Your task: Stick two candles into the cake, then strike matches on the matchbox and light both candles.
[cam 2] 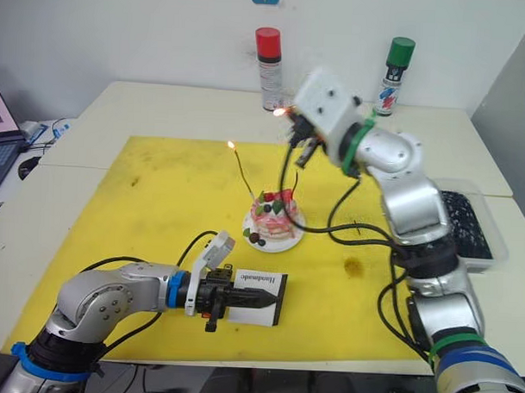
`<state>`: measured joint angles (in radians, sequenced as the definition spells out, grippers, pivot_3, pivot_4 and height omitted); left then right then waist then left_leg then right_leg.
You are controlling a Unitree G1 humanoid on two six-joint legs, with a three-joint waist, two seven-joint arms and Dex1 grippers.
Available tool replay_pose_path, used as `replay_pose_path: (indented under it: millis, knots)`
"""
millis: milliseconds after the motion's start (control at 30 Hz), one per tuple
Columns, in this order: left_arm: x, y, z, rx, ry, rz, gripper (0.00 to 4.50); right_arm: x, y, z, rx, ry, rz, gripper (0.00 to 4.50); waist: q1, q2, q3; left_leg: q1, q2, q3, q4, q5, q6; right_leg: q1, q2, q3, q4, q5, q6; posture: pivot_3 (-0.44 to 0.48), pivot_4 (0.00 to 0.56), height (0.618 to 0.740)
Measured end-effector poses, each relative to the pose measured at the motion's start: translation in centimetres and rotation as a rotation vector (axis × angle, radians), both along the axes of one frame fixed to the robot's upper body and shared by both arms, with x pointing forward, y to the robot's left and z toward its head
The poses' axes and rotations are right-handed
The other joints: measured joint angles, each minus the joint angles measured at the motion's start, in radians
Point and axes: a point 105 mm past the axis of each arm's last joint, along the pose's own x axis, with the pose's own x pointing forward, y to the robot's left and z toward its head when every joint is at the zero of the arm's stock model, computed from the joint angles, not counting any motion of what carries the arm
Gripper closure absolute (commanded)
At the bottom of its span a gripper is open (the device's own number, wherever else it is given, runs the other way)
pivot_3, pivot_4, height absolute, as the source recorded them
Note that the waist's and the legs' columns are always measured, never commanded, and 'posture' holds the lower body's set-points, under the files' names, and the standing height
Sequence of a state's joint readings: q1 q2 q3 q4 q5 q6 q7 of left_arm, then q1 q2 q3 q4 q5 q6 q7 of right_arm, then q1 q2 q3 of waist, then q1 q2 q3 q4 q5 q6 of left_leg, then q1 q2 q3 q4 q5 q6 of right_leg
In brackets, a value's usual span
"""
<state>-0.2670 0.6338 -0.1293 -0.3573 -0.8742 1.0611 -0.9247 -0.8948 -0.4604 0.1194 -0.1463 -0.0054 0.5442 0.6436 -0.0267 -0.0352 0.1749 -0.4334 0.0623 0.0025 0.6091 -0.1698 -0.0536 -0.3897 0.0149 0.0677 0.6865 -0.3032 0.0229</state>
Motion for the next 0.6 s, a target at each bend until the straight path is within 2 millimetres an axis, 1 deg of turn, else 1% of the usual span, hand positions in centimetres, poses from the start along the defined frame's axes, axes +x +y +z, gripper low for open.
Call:
replay_pose_path:
  millis: [33, 100, 133, 233, 267, 300, 367, 433, 533, 600]
  knots:
    - [0.0, -0.1, 0.0, -0.002, 0.001, -0.002, 4.50, 0.1, -2.0, -0.4, 0.020, 0.014, -0.068, 4.46, 0.000, 0.000, 0.000, 0.000, 0.000, 0.000, -0.001, 0.000, 0.000, 0.000, 0.000, 0.000, -0.001, 0.000, 0.000, 0.000, 0.150, 0.740]
    - [0.0, -0.1, -0.1, -0.004, 0.004, -0.002, 4.50, 0.1, -5.8, -1.7, 0.044, 0.062, -0.197, 4.46, 0.000, 0.000, 0.000, -0.001, 0.000, 0.001, -0.001, 0.000, 0.000, 0.000, 0.000, 0.001, -0.003, 0.000, 0.000, 0.000, 0.150, 0.740]
    - [-0.1, -0.1, -0.1, -0.005, 0.006, -0.002, 4.50, 0.0, -7.2, -2.4, 0.055, 0.086, -0.244, 4.46, -0.001, 0.000, 0.000, -0.001, 0.000, 0.001, -0.002, 0.000, 0.000, 0.000, 0.000, 0.001, -0.004, 0.000, 0.000, 0.000, 0.150, 0.740]
    - [-0.2, -0.4, -0.2, -0.013, 0.012, -0.008, 4.50, -1.3, -12.6, -5.0, 0.093, 0.168, -0.436, 4.46, -0.001, 0.000, 0.000, -0.001, 0.000, 0.001, -0.003, 0.000, 0.000, 0.000, 0.000, 0.001, -0.005, 0.000, 0.000, 0.000, 0.150, 0.740]
    - [-0.2, -0.5, -0.3, -0.015, 0.016, -0.009, 4.50, -2.0, -14.3, -6.2, 0.104, 0.201, -0.499, 4.46, -0.001, 0.000, 0.000, -0.001, 0.000, 0.000, -0.003, 0.000, 0.000, 0.000, 0.000, 0.001, -0.005, 0.000, 0.001, 0.000, 0.150, 0.740]
    - [-0.2, -0.5, -0.3, -0.018, 0.019, -0.010, 4.50, -2.5, -15.5, -7.4, 0.114, 0.239, -0.547, 4.46, -0.001, 0.000, 0.000, -0.001, 0.000, 0.001, -0.003, 0.000, 0.000, 0.000, 0.000, 0.001, -0.004, 0.000, 0.001, 0.000, 0.150, 0.740]
    - [-0.3, -0.9, -0.3, -0.030, 0.021, -0.019, 4.50, -3.6, -17.4, -9.9, 0.120, 0.305, -0.630, 4.46, -0.005, 0.001, 0.000, 0.000, 0.000, 0.001, -0.003, 0.000, 0.000, 0.000, 0.001, 0.001, -0.004, -0.001, 0.003, 0.000, 0.150, 0.740]
    - [-0.3, -1.1, -0.3, -0.037, 0.020, -0.022, 4.50, -4.3, -18.7, -11.7, 0.142, 0.348, -0.697, 4.46, -0.013, 0.002, 0.001, 0.000, 0.000, 0.002, -0.003, 0.000, 0.000, 0.000, 0.001, 0.003, -0.004, -0.002, 0.006, 0.000, 0.150, 0.740]
    - [-0.3, -1.2, -0.3, -0.036, 0.019, -0.022, 4.50, -4.8, -20.1, -12.4, 0.196, 0.337, -0.787, 4.46, -0.020, 0.003, 0.001, 0.001, 0.000, 0.001, -0.002, 0.000, 0.000, 0.001, 0.001, 0.003, -0.004, 0.000, 0.008, 0.000, 0.150, 0.740]
    - [-0.3, -1.2, -0.3, -0.035, 0.019, -0.022, 4.50, -5.0, -20.6, -12.8, 0.226, 0.329, -0.836, 4.46, -0.020, 0.003, 0.001, 0.001, 0.000, 0.001, 0.000, 0.000, 0.000, 0.001, 0.001, 0.003, -0.004, 0.000, 0.009, 0.000, 0.150, 0.740]
